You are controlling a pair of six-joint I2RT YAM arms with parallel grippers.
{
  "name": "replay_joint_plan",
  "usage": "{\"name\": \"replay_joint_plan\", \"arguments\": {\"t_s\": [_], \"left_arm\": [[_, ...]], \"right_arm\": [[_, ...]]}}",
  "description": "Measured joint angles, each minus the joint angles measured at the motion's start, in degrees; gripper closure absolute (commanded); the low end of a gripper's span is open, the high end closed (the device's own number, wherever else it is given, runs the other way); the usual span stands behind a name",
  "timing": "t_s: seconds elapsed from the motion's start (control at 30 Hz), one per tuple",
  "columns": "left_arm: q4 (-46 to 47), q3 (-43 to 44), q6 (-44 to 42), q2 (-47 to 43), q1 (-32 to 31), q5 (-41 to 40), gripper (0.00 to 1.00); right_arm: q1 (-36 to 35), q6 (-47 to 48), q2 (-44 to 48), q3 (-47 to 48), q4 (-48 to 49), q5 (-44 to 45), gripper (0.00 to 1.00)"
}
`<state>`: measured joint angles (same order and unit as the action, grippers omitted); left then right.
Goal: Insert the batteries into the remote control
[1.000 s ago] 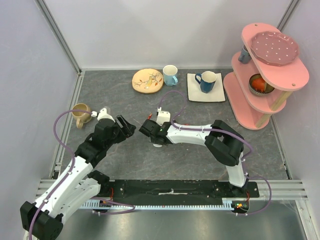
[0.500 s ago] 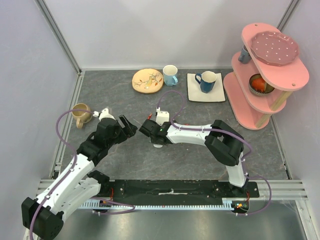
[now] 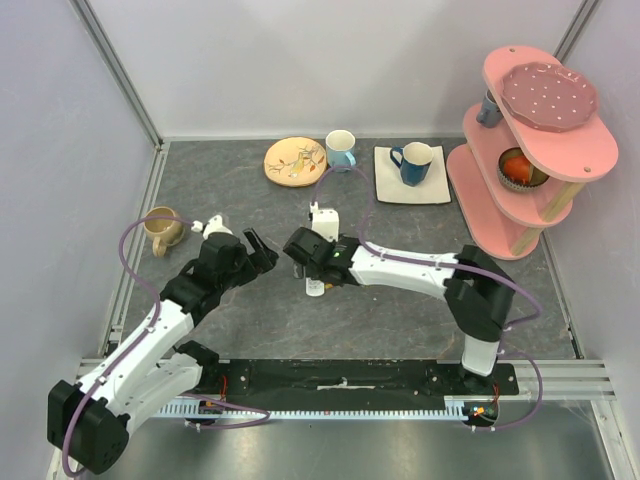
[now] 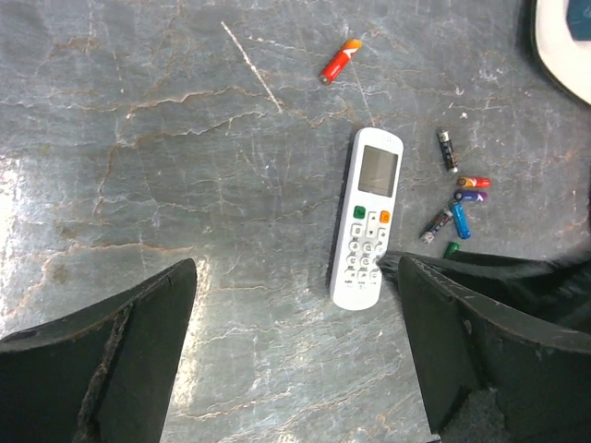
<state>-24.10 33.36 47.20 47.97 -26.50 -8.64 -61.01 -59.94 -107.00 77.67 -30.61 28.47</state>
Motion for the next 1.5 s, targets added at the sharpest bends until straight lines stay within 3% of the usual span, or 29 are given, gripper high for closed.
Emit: {"name": "replay_joint_plan", "arguments": {"t_s": [0.07,0.2,0.37,0.53,0.63,0.67,0.87,1.27,1.5], "left_arm": [[1.14,0.00,0.00,0.17,-0.07,0.15,0.04],[3.30,0.31,-0.13,3.04,-2.19,0.15,0.07],[4.76,5.81,-0.83,16.09,-7.41,0.70,0.10],[5.79,12.70,-3.08,28.85,-11.28,1.16,0.10],[5.77,17.88,-4.72,35.71,-12.87,0.98,0.07],[5.75,19.23,-5.16,37.38,-13.27,0.98,0.01],[2.95,27.50,-7.76,46.16,-14.75,-0.02,0.01],[-2.36,30.73,-11.13,53.18,-14.88,-1.79,0.18],[-2.82,32.39,-12.48,56.41,-14.88,-1.81,0.22]], "right_arm": [[0.00,3.52,3.26,-1.38,0.20,1.62,0.02],[0.02,10.23,16.24,-8.90,0.20,7.32,0.02],[0.92,18.12,32.70,-19.32,1.33,12.63,0.02],[1.18,22.93,40.96,-26.95,2.64,14.29,0.02],[1.18,25.31,43.60,-29.88,3.65,13.44,0.02],[1.18,25.75,44.26,-30.58,4.07,13.16,0.02],[1.18,27.02,46.01,-32.63,5.75,11.76,0.02],[1.18,28.02,46.21,-32.87,7.26,11.19,0.02],[1.18,28.04,46.62,-33.64,7.50,10.88,0.02]]}}
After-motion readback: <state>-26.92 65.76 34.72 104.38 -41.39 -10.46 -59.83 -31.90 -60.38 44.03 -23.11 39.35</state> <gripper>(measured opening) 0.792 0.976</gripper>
